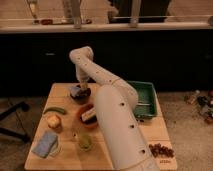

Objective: Wipe purple bowl with towel

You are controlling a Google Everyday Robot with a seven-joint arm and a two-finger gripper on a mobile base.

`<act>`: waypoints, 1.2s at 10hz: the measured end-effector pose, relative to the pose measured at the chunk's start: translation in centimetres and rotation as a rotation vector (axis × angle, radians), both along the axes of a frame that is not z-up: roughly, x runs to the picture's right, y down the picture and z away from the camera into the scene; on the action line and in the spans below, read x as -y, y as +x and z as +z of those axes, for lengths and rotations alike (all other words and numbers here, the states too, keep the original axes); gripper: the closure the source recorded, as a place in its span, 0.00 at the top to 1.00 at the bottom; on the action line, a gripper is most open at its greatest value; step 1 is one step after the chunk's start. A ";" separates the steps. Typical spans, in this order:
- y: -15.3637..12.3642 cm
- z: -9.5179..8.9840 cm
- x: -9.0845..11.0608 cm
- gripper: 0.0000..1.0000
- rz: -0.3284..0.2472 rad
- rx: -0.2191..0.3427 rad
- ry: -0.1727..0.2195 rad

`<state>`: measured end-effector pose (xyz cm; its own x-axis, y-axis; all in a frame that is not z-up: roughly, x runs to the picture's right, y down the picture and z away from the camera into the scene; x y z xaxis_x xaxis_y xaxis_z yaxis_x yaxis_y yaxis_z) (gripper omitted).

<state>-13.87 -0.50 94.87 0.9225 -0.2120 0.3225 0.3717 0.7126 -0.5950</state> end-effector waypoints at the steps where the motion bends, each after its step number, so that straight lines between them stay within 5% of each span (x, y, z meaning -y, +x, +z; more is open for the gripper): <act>1: -0.1 -0.3 -0.3 0.00 -0.008 0.007 -0.003; 6: 1.6 -1.6 -1.4 0.00 -0.001 -0.028 -0.013; 12: 5.2 -0.9 -0.1 0.00 0.025 -0.146 0.003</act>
